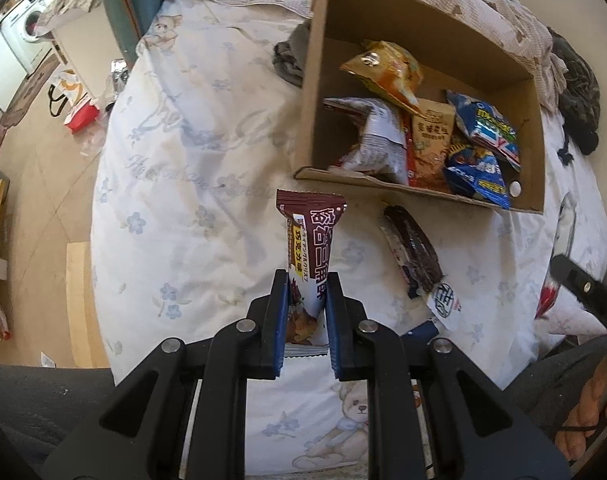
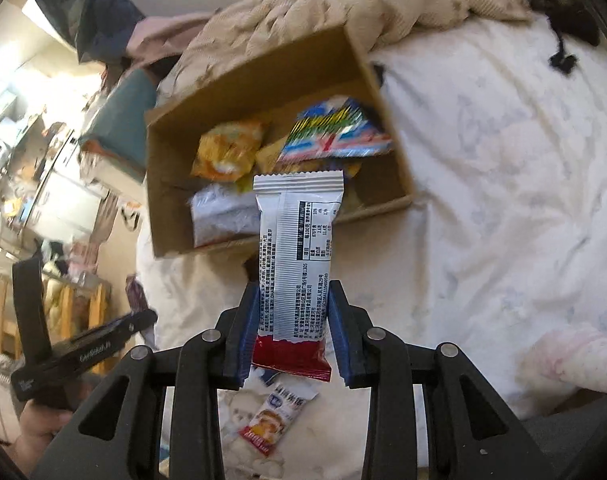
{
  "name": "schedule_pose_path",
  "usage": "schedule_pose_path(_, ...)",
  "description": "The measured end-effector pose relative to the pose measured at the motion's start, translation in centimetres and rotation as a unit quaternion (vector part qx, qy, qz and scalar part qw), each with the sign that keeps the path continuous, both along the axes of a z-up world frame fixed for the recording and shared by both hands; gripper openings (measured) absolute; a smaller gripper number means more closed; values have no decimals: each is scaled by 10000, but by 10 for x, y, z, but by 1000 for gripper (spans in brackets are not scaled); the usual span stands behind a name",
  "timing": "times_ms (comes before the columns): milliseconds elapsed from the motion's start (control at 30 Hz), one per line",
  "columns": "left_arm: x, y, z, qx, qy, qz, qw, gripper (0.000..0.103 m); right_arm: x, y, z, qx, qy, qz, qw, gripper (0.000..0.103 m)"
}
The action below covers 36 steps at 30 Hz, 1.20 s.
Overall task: Organize snacks
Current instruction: 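Carry both bars into the box and open both tools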
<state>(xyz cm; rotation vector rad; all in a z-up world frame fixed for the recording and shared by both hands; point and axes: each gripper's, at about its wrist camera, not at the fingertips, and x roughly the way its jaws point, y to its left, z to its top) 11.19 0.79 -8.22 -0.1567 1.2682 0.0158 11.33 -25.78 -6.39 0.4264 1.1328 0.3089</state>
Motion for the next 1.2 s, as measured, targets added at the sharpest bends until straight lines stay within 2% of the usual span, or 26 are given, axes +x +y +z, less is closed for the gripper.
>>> schedule_pose_path(200, -1, 10, -3, 160, 8, 143, 9998, 14, 3, 28, 1, 49, -110, 289, 9995, 35)
schedule_pose_path(433, 1, 17, -7, 178, 22, 324, 9993, 14, 4, 23, 9, 378, -217, 300, 9986, 35)
schedule_pose_path(567, 4, 18, 19, -26, -444, 355, 9984, 14, 1, 11, 28, 661, -632, 111, 9957, 35)
schedule_pose_path(667, 13, 26, 50, -52, -875, 430, 9952, 14, 0, -13, 40, 871, -958, -390, 9908, 35)
schedule_pose_path(767, 22, 33, 74, -144, -1169, 490, 9918, 14, 3, -37, 42, 1052, -1032, -863, 9853, 35)
schedule_pose_path(933, 39, 29, 87, -210, -1316, 323, 9906, 14, 19, -44, 37, 1168, -887, -1011, 9840, 35)
schedule_pose_path(1200, 73, 3, 86, -243, -1314, 22, 9910, 14, 46, -24, 41, 806, -976, -676, 9896, 35)
